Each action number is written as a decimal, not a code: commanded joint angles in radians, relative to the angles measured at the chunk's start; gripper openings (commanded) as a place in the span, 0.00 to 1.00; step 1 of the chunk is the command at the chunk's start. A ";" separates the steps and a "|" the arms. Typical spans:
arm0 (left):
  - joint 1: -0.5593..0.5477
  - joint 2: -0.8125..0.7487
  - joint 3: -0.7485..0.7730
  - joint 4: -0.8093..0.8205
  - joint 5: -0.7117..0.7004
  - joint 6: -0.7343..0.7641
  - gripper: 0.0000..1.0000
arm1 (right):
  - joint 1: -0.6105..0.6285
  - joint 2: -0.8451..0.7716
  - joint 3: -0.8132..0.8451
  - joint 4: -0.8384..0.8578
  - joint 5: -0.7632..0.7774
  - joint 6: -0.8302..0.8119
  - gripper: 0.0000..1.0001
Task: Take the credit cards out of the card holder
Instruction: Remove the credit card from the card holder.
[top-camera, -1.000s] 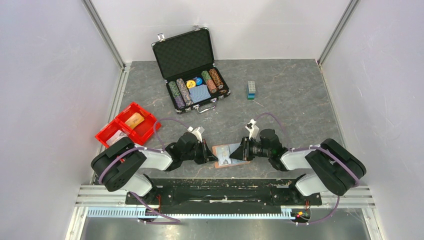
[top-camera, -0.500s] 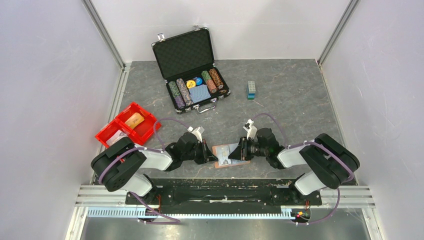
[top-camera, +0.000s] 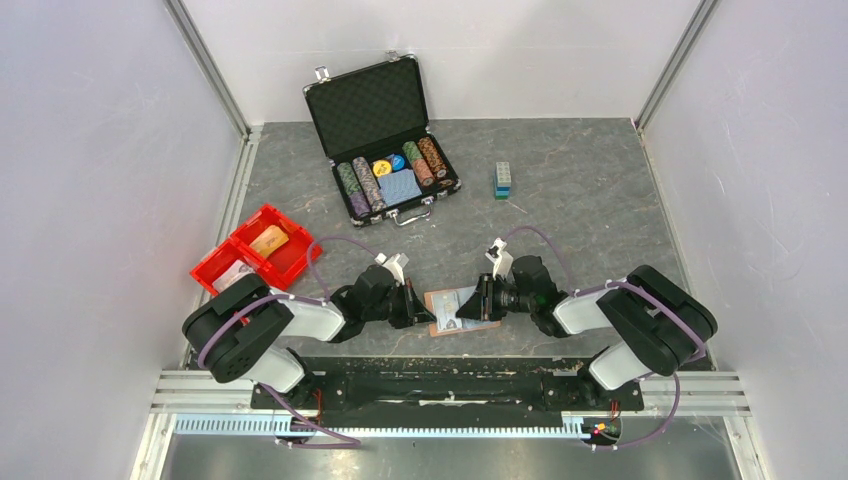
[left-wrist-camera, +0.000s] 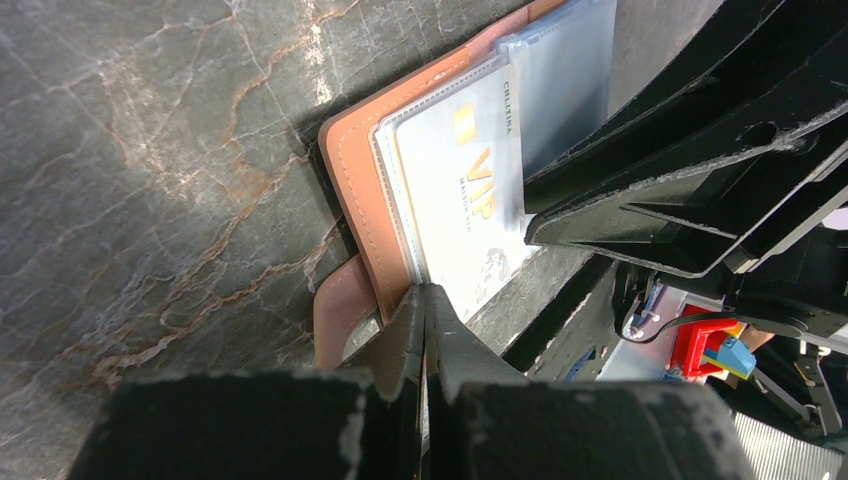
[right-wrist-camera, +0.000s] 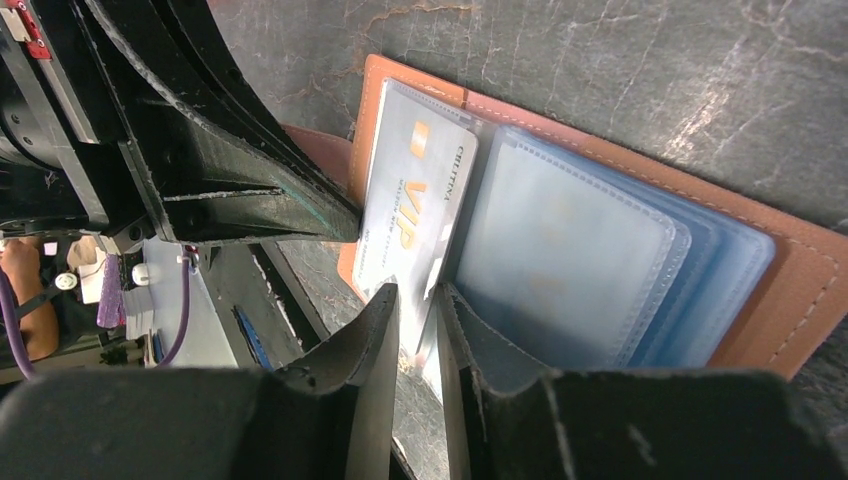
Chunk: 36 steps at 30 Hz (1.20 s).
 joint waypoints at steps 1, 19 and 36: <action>-0.015 0.034 -0.038 -0.130 -0.031 0.019 0.02 | 0.003 0.015 0.014 -0.004 0.018 -0.022 0.22; -0.020 0.032 -0.047 -0.141 -0.043 0.006 0.02 | -0.021 0.032 -0.056 0.216 -0.054 0.038 0.00; -0.020 -0.006 -0.022 -0.217 -0.042 0.028 0.02 | -0.131 -0.126 -0.107 -0.010 -0.032 -0.050 0.00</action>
